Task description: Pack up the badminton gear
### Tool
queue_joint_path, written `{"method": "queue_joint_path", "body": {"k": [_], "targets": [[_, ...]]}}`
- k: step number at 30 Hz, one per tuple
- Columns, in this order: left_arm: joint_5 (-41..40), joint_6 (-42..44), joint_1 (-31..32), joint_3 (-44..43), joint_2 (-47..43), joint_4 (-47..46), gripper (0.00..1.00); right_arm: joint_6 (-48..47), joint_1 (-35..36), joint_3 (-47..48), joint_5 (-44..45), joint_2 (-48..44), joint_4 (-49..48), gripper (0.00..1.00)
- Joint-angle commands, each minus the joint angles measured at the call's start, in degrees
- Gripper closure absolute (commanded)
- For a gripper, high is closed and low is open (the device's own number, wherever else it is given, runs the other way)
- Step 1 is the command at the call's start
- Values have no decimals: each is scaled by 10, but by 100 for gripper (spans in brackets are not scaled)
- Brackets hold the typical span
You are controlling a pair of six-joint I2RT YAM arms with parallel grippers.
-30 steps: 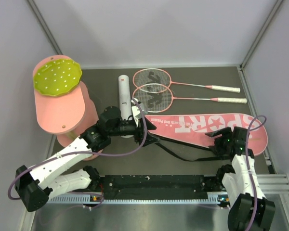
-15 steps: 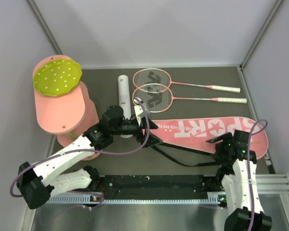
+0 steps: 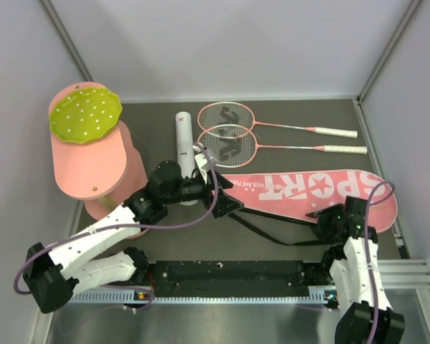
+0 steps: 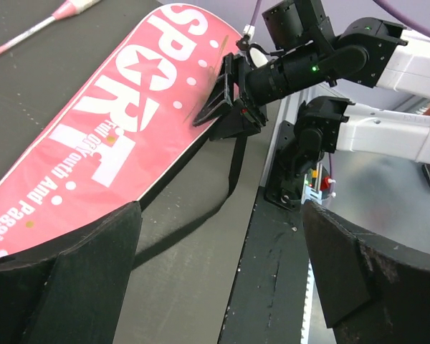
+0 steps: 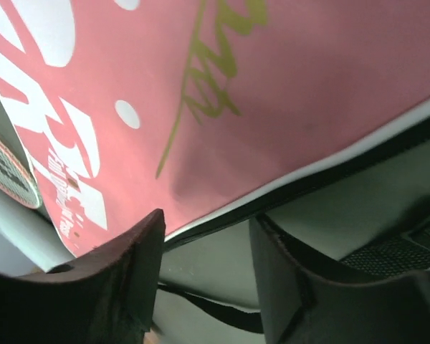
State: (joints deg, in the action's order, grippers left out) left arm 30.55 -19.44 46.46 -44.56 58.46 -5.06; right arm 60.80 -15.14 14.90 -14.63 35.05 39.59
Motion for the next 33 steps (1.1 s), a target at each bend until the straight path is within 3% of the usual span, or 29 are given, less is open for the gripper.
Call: {"method": "queue_joint_path", "body": {"k": [1,2,3,5,9,14,24,29,33], "targets": [[-42,20,14,20,-48,-54,8,-3,-3,-30,48,23,-71,57],[-44,32,19,20,-51,-51,15,-7,-3,-31,57,20,-77,73],[-50,41,21,14,-51,-31,25,-22,-3,-28,58,19,-79,80],[-62,66,33,4,-45,-10,28,-36,-3,-21,62,5,-80,100],[-87,101,63,-30,-2,22,30,-96,-3,14,52,-29,-73,100],[-140,154,121,-78,70,40,24,-169,-3,91,19,-41,-61,100],[-263,282,198,-253,299,67,14,-239,-2,230,-60,15,-40,100],[-358,310,202,-374,407,116,23,-264,-2,259,-70,28,-37,100],[-356,327,203,-441,469,152,28,-269,-2,264,-87,32,-39,100]]}}
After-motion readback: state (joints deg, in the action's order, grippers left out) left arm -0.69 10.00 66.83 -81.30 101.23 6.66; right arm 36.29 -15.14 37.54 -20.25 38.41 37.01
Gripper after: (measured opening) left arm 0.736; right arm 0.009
